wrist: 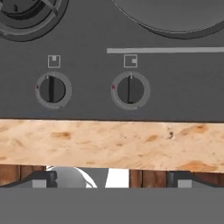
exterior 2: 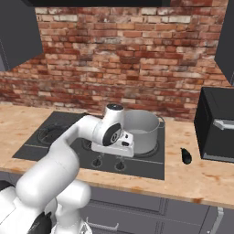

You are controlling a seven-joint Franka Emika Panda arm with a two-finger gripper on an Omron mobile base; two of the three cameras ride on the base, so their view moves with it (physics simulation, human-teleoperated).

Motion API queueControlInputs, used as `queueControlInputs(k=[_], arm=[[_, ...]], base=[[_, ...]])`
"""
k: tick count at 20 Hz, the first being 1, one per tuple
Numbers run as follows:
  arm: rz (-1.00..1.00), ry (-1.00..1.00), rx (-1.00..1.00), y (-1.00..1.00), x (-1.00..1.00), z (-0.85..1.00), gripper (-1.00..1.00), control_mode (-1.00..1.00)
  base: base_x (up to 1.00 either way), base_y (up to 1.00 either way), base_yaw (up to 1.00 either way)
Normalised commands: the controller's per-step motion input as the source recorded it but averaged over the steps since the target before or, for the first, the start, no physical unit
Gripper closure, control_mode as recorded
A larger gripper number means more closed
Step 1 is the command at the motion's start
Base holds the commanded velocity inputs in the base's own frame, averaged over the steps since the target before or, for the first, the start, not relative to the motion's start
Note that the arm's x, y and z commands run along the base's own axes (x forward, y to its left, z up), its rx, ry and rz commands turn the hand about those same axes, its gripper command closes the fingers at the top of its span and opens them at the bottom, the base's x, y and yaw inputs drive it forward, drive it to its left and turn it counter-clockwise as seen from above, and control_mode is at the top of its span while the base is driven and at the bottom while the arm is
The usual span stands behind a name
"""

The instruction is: Turn on the burner for the pot on the stove. Wait thirty seconds for the pot to heat up. Then add the eggplant to the pot.

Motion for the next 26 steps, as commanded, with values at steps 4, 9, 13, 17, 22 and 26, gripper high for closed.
queueControlInputs(k=[4, 9, 13, 17, 22, 26], arm=[[0.01, 0.0, 0.0, -0.01, 0.05, -0.28, -1.0, -1.0], [0.0, -0.01, 0.0, -0.03, 0.02, -0.23, -1.0, -1.0], [0.0, -0.01, 0.0, -0.02, 0.07, -0.19, -1.0, -1.0], [0.0, 0.0, 0.0, 0.0, 0.16, -0.11, -1.0, -1.0], [0.0, 0.01, 0.0, -0.03, 0.21, -0.17, -1.0, -1.0], [0.02, 0.09, 0.0, -0.12, 0.29, -0.3, -1.0, -1.0]], base=[[0.0, 0.0, 0.0], [0.0, 0.0, 0.0], [0.0, 0.0, 0.0], [0.0, 0.0, 0.0], [0.0, 0.0, 0.0], [0.0, 0.0, 0.0]])
